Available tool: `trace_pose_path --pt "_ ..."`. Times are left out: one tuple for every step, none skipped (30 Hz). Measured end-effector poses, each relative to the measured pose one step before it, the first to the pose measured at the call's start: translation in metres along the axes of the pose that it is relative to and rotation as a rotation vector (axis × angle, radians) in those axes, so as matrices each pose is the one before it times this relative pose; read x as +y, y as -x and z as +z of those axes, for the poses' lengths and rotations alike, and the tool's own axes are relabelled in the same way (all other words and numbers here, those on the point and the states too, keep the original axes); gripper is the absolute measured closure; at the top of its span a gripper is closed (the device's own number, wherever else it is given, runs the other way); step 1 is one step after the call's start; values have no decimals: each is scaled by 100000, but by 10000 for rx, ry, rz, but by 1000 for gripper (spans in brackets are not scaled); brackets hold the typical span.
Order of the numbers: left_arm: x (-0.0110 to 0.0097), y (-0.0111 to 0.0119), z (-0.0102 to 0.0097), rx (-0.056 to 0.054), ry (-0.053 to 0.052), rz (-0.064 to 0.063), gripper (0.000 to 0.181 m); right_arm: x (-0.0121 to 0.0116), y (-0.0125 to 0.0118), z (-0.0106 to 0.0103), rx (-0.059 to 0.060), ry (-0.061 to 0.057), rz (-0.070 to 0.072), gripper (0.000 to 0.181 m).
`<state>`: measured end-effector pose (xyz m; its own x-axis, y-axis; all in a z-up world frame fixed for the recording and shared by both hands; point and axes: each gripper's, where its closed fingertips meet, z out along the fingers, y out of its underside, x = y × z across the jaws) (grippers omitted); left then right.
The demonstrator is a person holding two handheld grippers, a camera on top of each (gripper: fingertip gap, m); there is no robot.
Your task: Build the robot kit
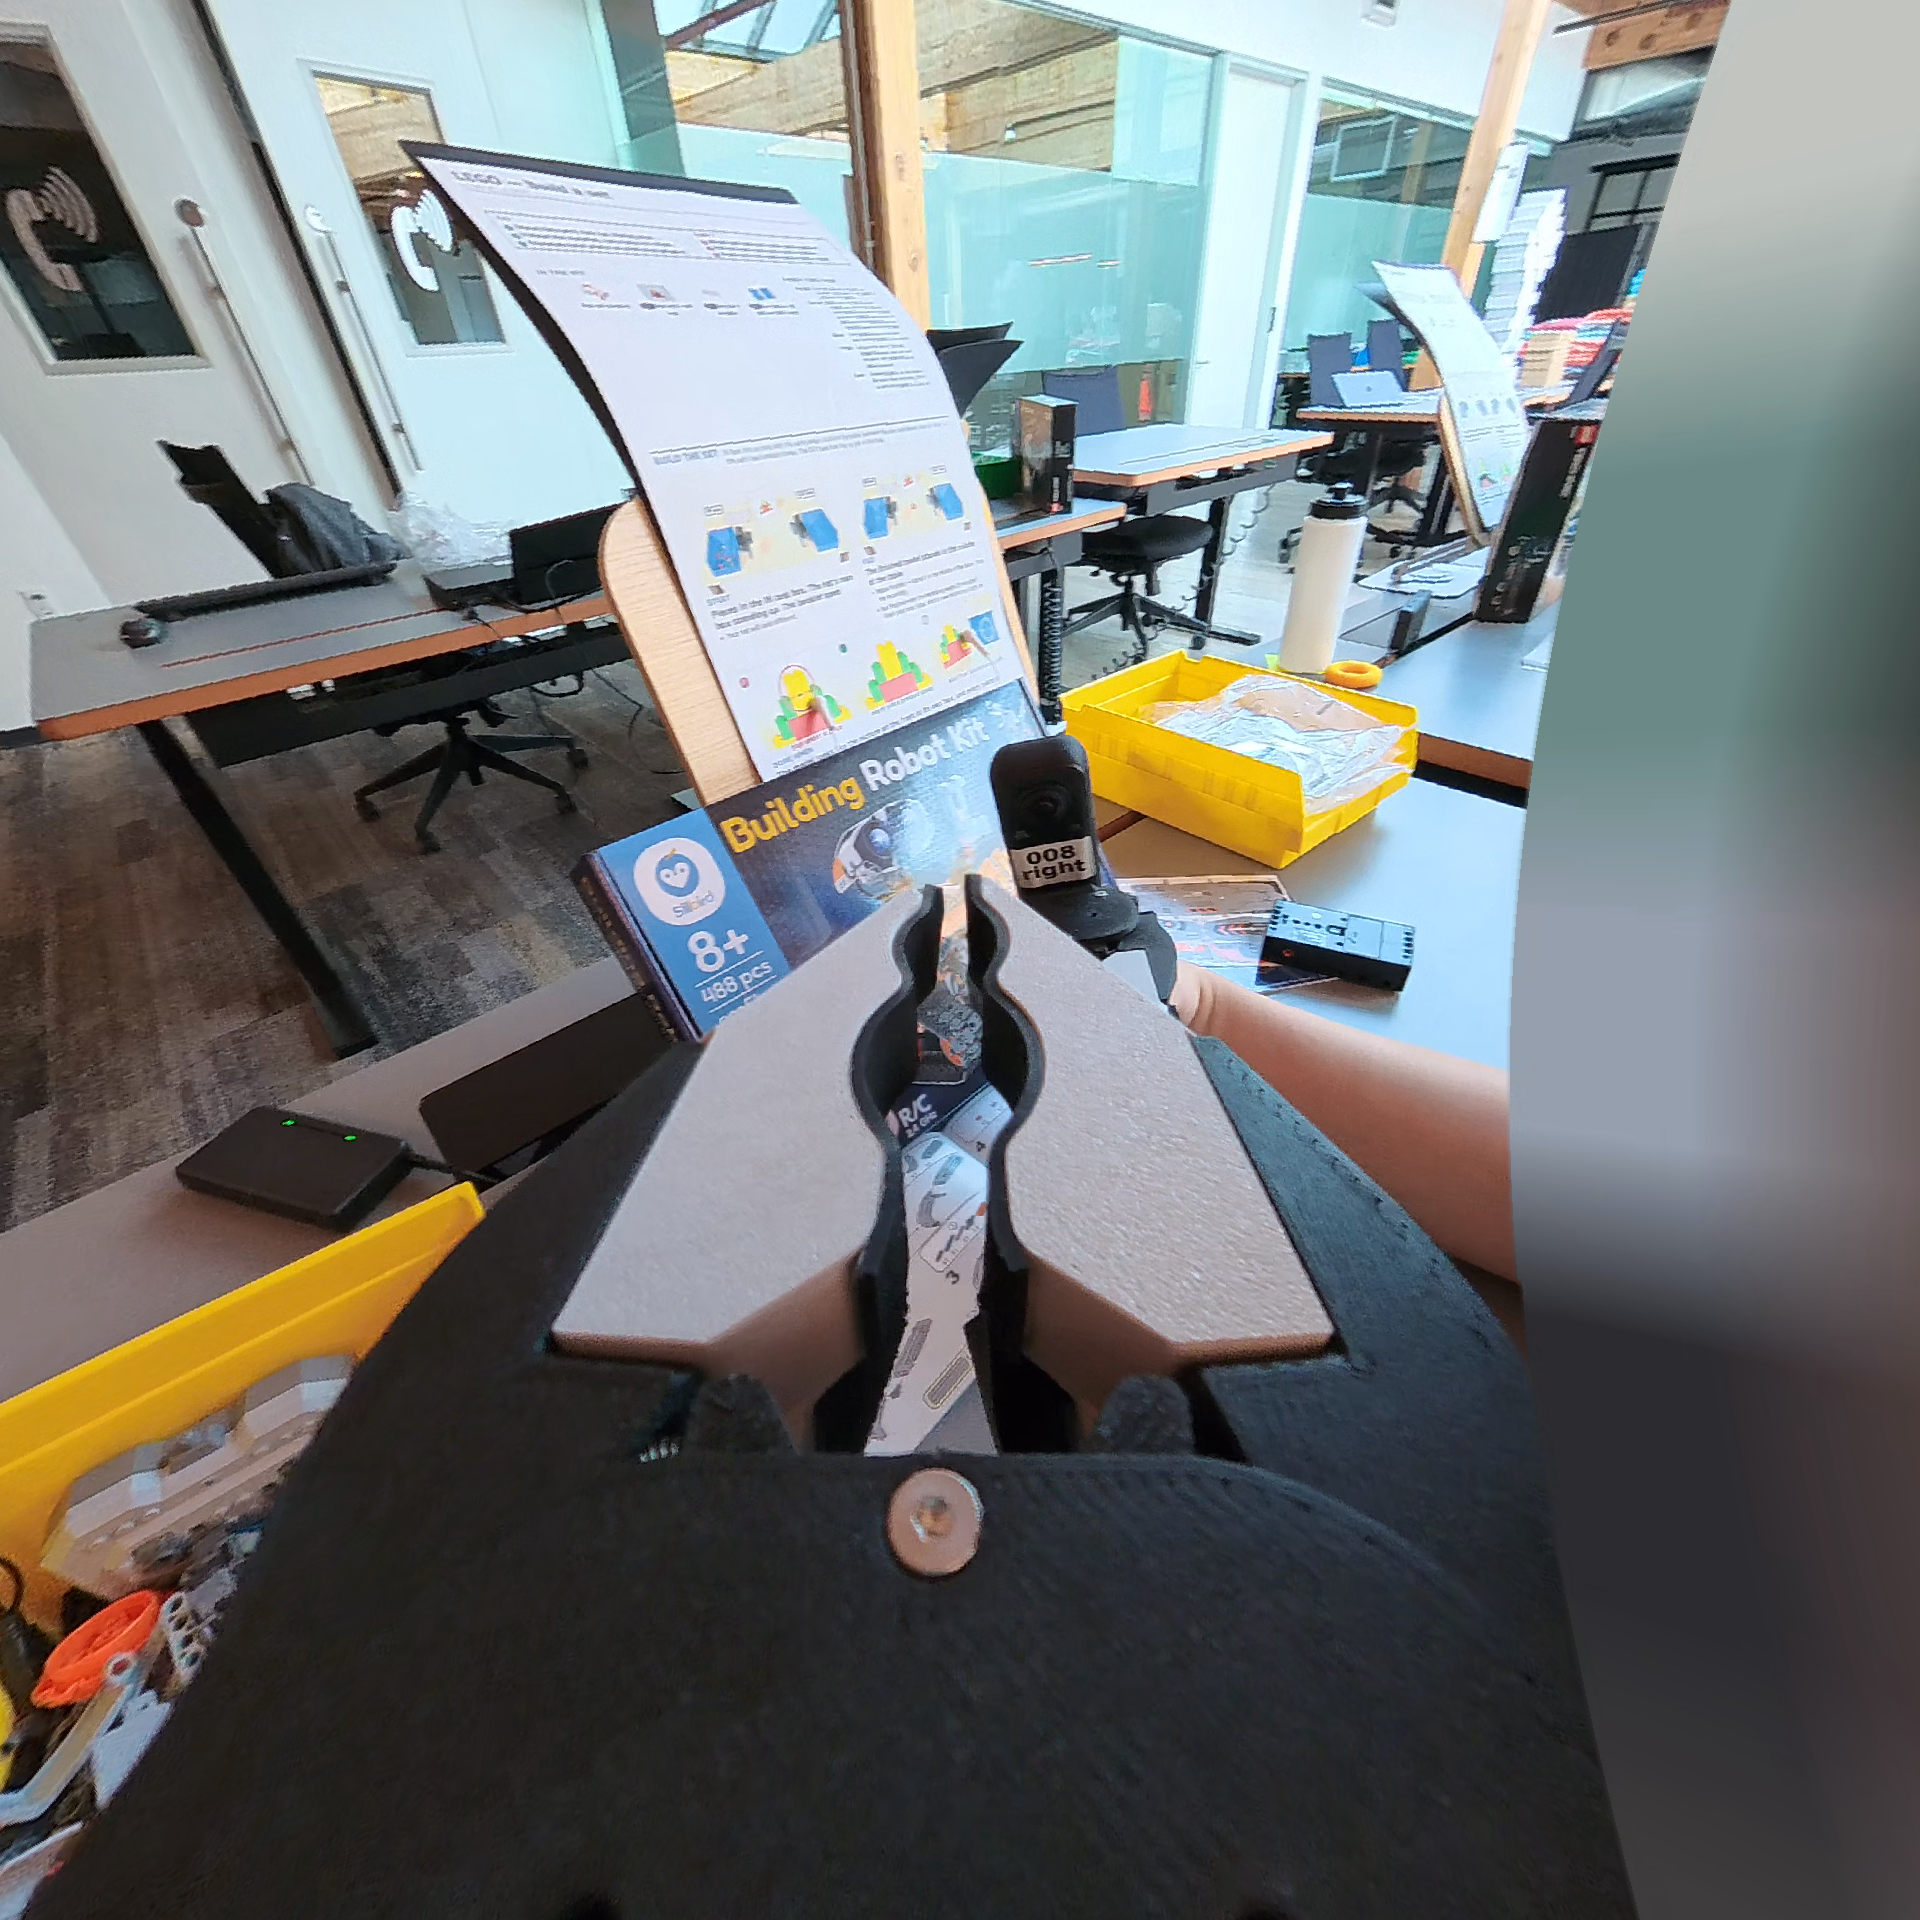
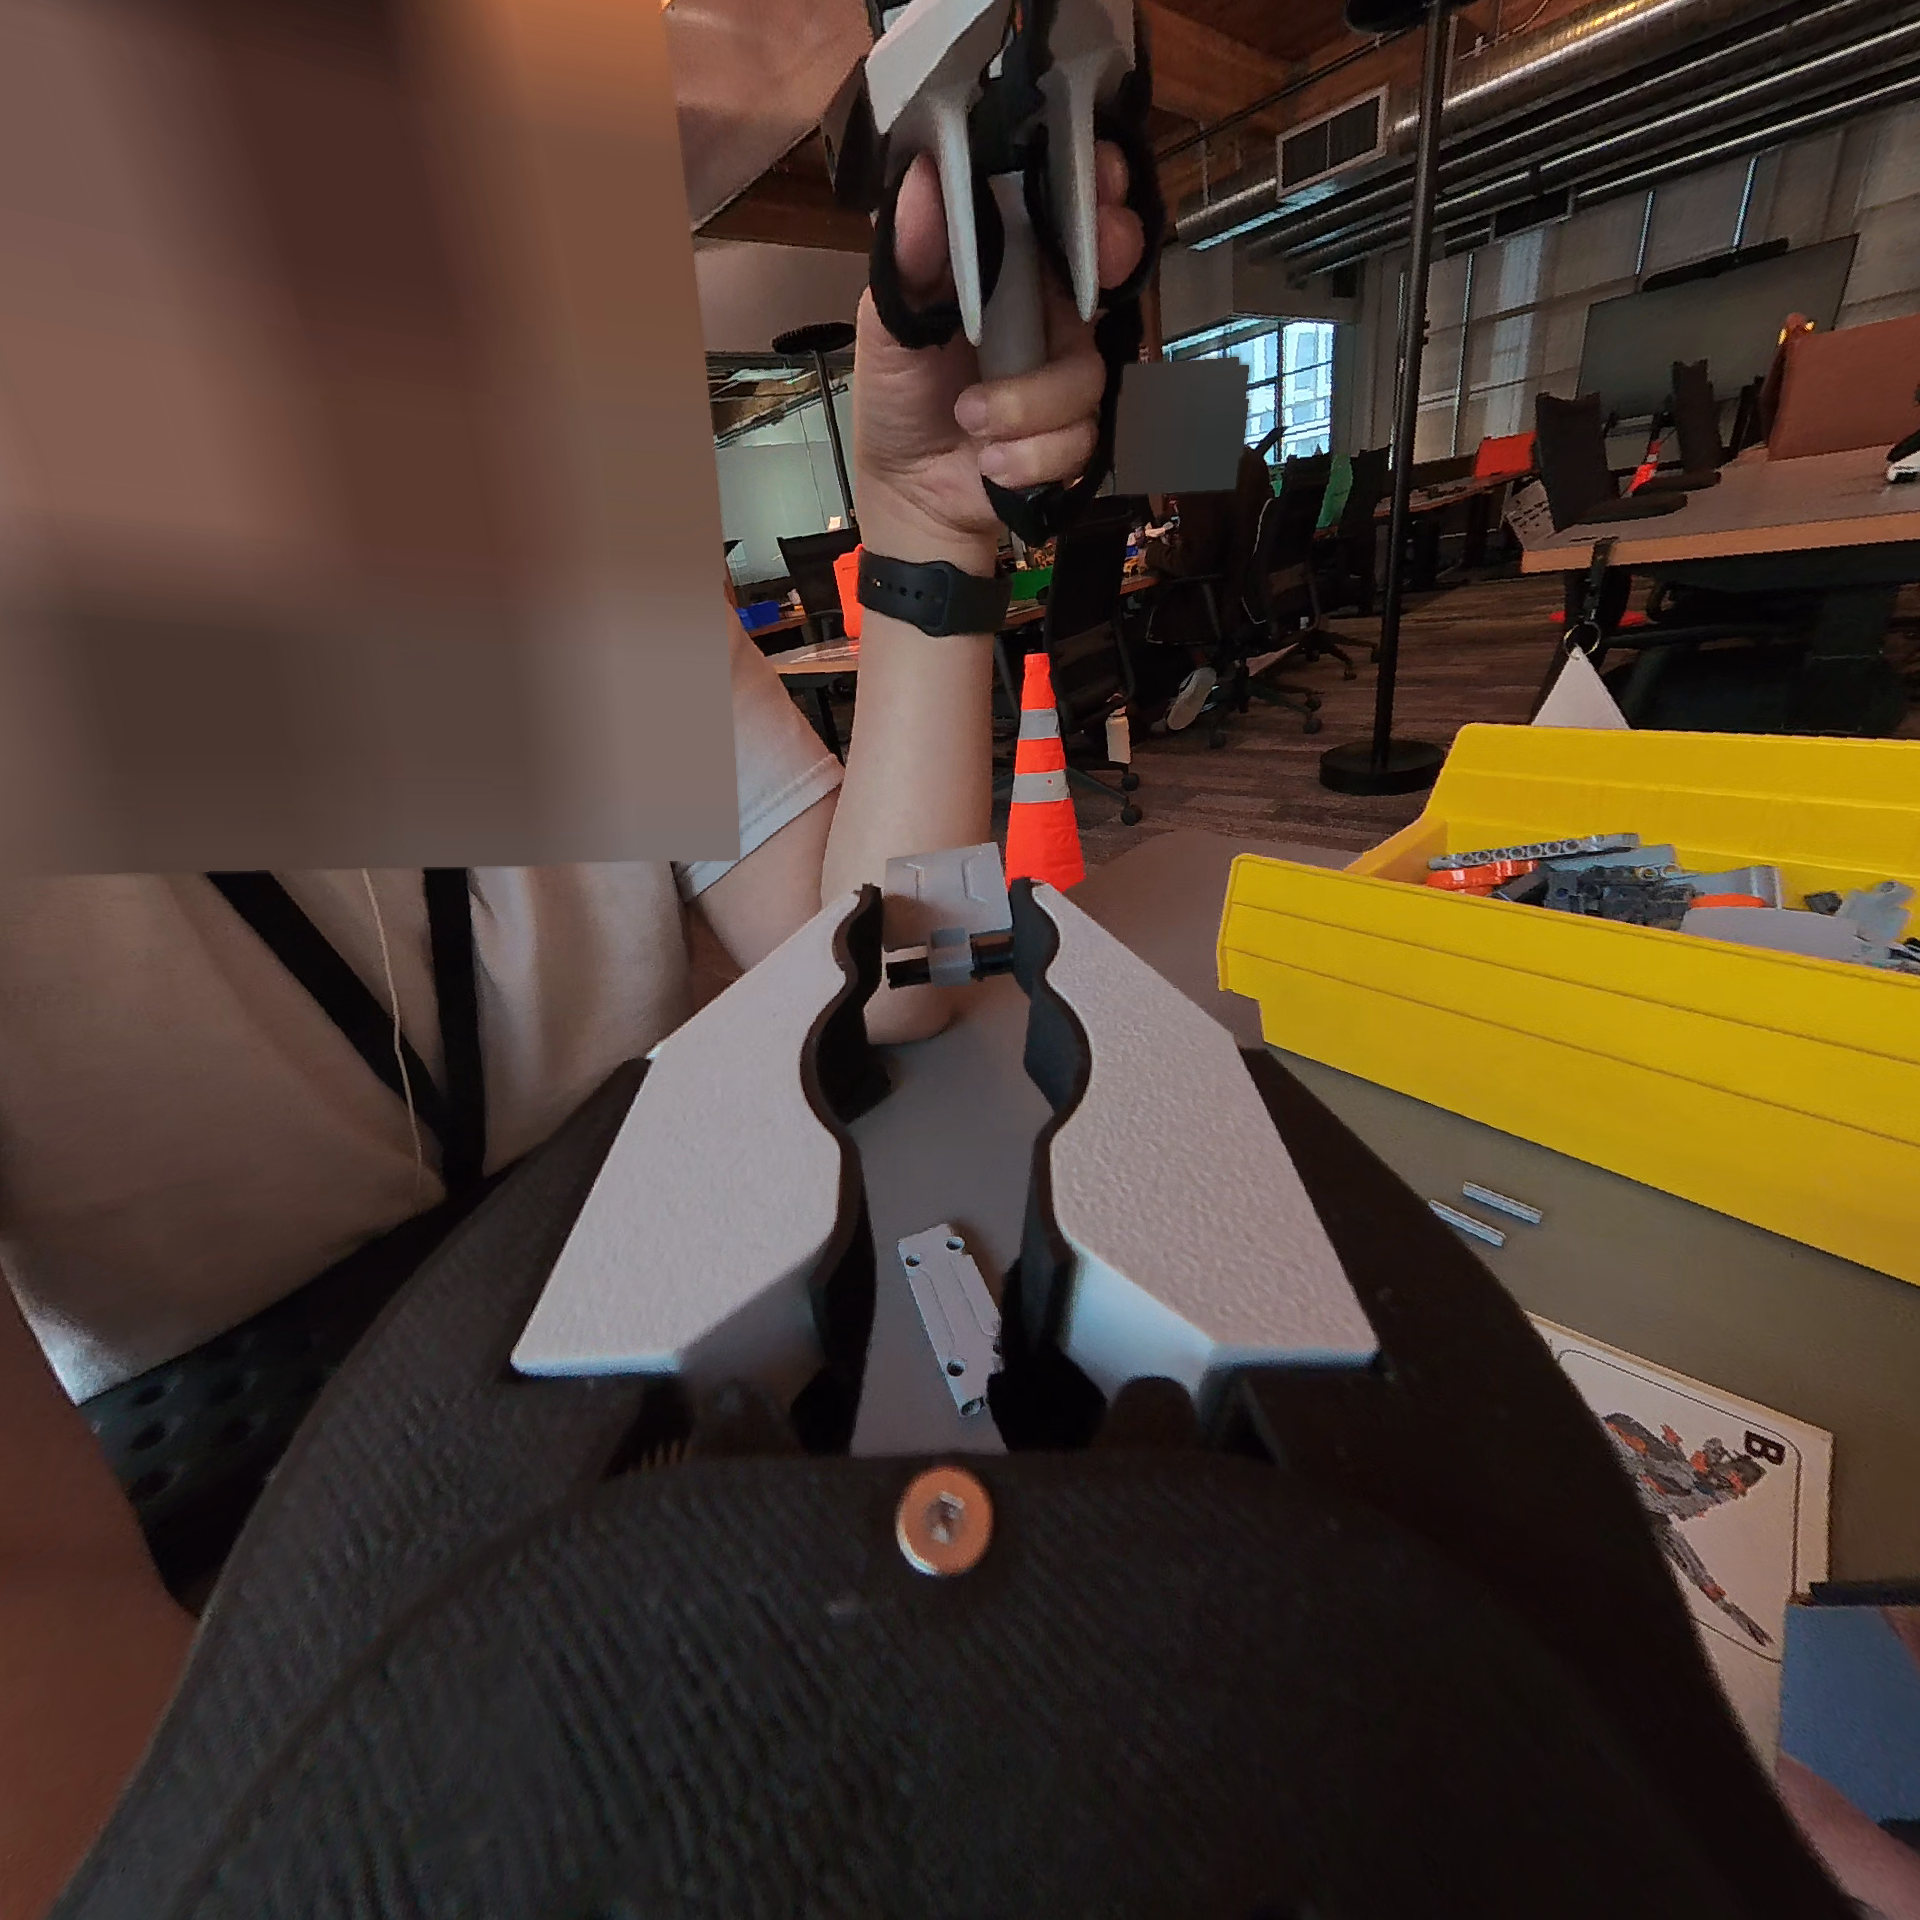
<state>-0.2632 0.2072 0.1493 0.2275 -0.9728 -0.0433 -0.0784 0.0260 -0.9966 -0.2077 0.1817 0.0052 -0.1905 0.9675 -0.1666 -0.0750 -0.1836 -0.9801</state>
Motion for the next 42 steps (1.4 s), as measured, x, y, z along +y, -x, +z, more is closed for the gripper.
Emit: trace_pose_path --pt "30 -50 25 24 17 4 179 -54 110 -24 -52 -26 -6 157" --pt "46 17 7 -28 36 22 179 -51 50 -21 -18 -31 -22 157" --pt "65 25 2 -27 34 20 179 -33 16 -15 -2 -16 -6 158" --pt "25 26 -28 -8 16 1 179 5 28 8 -15 3 13 157" --pt "3 31 -25 -3 -8 -16 179 34 21 10 -11 15 4 157" --pt "-34 52 -37 -16 -22 -20 179 44 -10 21 7 28 -3 157" --pt "-14 65 -32 -25 -13 -15 179 39 5 30 0 31 6 157" --pt "4 40 -18 -20 1 -3 179 26 34 19 -13 22 2 157" --pt "22 15 -5 -9 8 5 179 2 24 17 -8 12 -9 157" --pt "9 -14 12 2 8 4 179 8 5 -4 14 16 -11 157" --pt "22 -28 20 10 11 4 179 -6 -2 -13 16 15 -8 157" --pt "20 -30 34 10 18 8 179 -23 19 -21 2 -4 -9 157" --pt "37 -28 40 7 23 9 179 -45 49 -38 -9 -19 -10 158" --pt "45 -18 39 5 29 5 179 -43 19 -42 6 -16 -10 158" --pt "43 -12 42 6 28 1 179 -16 3 -44 9 -3 -7 158" --pt "40 -7 25 4 24 -1 179 3 25 -27 -2 2 -4 158" --pt "32 8 11 -3 17 0 179 5 44 -9 -10 8 -3 157" --pt "2 7 8 -7 2 1 179 -1 38 -12 -11 11 -3 157" --pt "-4 -5 -10 -1 -3 0 179 9 30 10 -6 9 -10 157" --pt "4 -1 -2 1 3 0 179 -6 26 1 -7 7 -10 157" --pt "4 11 -11 -6 2 0 179 -2 18 13 -6 3 -13 157" --pt "-18 6 -9 -9 -6 0 179 -10 24 4 -11 -2 -5 157" --pt "-6 1 -6 1 -5 -1 179 -3 37 14 -21 -4 0 157" --pt "6 -16 -6 5 4 0 179 -9 49 16 -24 -2 -4 157" --pt "22 -5 13 1 10 2 179 -3 53 22 -23 7 -11 157" --pt "12 -9 12 5 10 5 179 -6 70 16 -28 5 -14 157" --pt "32 -14 29 9 19 -1 179 -7 54 24 -23 5 -8 157" --pt "45 -20 22 11 28 -7 179 5 17 22 -2 20 -6 157" --pt "46 -2 27 12 28 -6 179 14 4 11 4 20 -12 157" --pt "35 -12 27 7 21 -2 179 20 13 23 7 23 -17 157" --pt "31 -1 20 3 17 1 179 -9 10 21 1 11 -24 157" --pt "27 -11 10 5 14 1 179 -31 32 12 -7 -5 -16 157" --pt "11 -4 3 3 9 2 179 -39 46 15 -10 -4 -19 157" --pt "3 8 -11 -4 1 0 179 -45 53 14 -16 -1 -21 157" --pt "-4 14 -14 -1 -5 -2 179 -20 57 39 -18 7 -22 157" --pt "-6 18 -22 -4 -7 -5 179 -33 77 40 -26 11 -27 157" --pt "-1 39 -22 -12 -4 -6 179 -60 84 58 -28 4 -34 157" --pt "-3 52 -9 -17 -4 -9 179 -80 117 75 -48 -4 -27 157" --pt "17 48 8 -14 4 -15 179 -105 169 79 -78 -7 -15 157" --pt "28 40 11 -10 13 -13 179 -100 166 82 -64 1 -33 158" --pt "39 28 21 -7 23 -6 179 -67 121 81 -26 28 -59 157" --pt "39 -7 23 -1 24 3 179 -62 132 61 -27 32 -66 157"
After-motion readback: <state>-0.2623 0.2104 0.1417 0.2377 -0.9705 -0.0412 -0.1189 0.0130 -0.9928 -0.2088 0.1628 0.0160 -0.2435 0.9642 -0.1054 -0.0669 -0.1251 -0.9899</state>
